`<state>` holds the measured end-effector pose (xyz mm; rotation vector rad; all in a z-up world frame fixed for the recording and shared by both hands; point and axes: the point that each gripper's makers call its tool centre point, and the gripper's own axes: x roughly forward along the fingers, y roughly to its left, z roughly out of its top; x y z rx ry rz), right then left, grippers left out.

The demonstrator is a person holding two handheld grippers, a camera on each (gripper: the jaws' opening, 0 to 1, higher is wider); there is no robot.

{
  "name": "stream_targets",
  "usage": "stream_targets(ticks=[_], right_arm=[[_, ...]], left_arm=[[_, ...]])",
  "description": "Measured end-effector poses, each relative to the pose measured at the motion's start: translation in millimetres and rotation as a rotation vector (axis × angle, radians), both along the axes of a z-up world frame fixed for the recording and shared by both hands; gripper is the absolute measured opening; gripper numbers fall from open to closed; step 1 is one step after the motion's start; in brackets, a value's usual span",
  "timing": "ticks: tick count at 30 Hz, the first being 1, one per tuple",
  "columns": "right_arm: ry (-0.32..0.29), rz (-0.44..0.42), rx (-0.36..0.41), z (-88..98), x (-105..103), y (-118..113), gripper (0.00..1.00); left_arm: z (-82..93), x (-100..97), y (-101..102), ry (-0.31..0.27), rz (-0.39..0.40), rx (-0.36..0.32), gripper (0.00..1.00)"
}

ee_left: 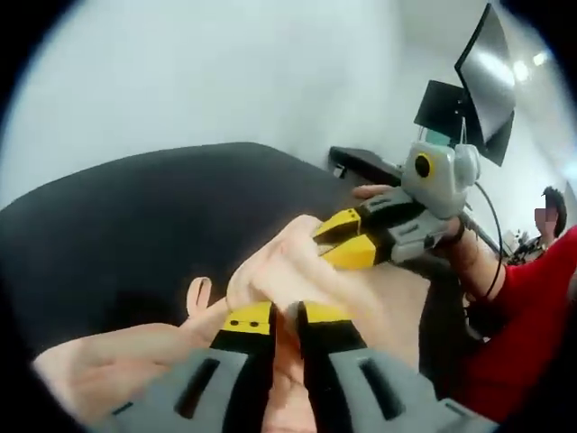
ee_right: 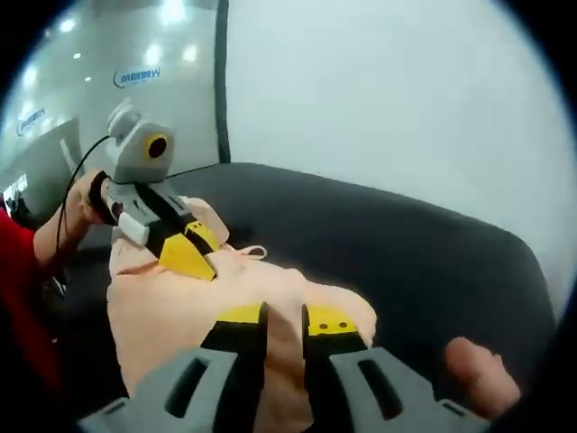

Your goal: Fold the towel on the table until its edges align and the towel forms a compact rectangular stack.

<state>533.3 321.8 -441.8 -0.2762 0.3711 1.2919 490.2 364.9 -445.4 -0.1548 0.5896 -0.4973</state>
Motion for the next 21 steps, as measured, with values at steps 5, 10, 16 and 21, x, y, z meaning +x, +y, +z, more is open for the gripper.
stream_targets(ticks=[5,10,16,21], right_arm=[[-0.045,0.002,0.031,9.7,6,-4,0.13],[-0.072,0.011,0.034,5.6,10,-1,0.13],[-0.146,-0.051,0.022,5.3,31,-2,0.14],[-0.066,-0.068,0.134,38.6,44,-31,0.10]], left_arm=[[22.5,14.7,13,-0.152,0.056,0.008,0.06],[30.6,13.2,26,-0.229,0.132,0.071,0.06],[2.1,8.5,23,-0.133,0.154,0.117,0.07],[1.9,-4.4,36,-0.135,0.214,0.228,0.31]])
